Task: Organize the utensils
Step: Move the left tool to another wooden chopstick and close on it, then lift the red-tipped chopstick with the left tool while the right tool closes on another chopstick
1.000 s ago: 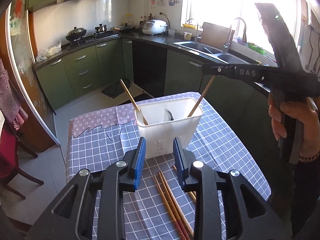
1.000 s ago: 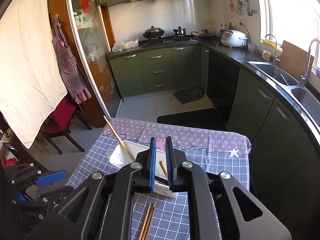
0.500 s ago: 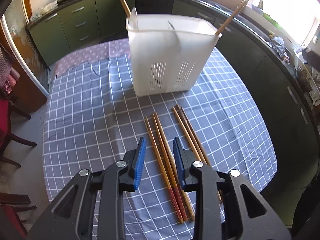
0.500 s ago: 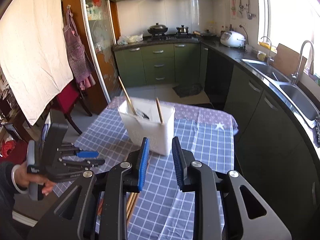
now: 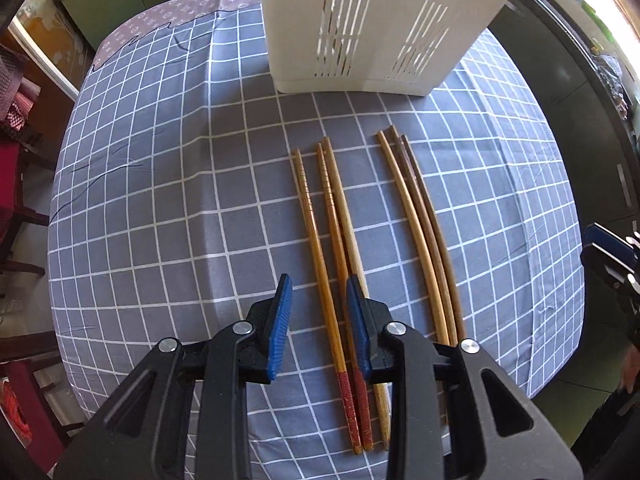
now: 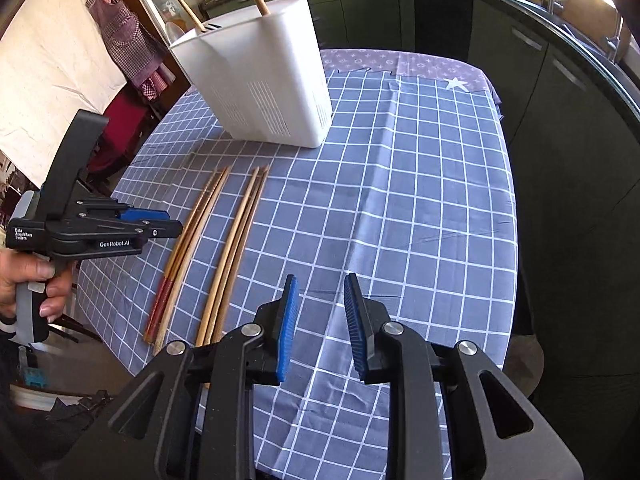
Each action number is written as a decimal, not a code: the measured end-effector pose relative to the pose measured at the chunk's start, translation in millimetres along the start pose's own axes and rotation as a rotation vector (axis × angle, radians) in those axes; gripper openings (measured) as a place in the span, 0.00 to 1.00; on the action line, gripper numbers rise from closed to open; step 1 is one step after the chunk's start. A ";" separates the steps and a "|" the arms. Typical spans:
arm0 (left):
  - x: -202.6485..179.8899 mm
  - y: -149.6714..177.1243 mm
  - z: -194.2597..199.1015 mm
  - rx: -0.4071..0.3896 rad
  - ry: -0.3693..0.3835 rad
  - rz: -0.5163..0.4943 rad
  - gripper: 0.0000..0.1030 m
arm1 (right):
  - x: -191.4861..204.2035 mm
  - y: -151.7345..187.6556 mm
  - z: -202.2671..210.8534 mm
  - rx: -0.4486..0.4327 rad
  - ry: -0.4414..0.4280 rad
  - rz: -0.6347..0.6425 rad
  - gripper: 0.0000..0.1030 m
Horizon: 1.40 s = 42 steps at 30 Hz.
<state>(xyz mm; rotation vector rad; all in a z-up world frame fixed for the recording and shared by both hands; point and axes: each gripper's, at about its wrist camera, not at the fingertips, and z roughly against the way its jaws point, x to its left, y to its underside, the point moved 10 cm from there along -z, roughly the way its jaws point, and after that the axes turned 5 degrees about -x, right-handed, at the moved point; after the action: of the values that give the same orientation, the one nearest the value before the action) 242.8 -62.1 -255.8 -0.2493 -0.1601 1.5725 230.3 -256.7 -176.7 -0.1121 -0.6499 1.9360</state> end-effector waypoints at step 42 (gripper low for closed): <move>16.3 -36.4 95.5 -0.316 0.036 -0.055 0.06 | 56.4 -10.8 -69.8 0.258 -0.009 0.042 0.21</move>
<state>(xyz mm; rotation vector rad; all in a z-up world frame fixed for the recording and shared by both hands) 253.2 -39.9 -155.3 -0.5161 -0.3853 1.4835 238.6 -177.2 -219.0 0.0445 -0.4018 2.0447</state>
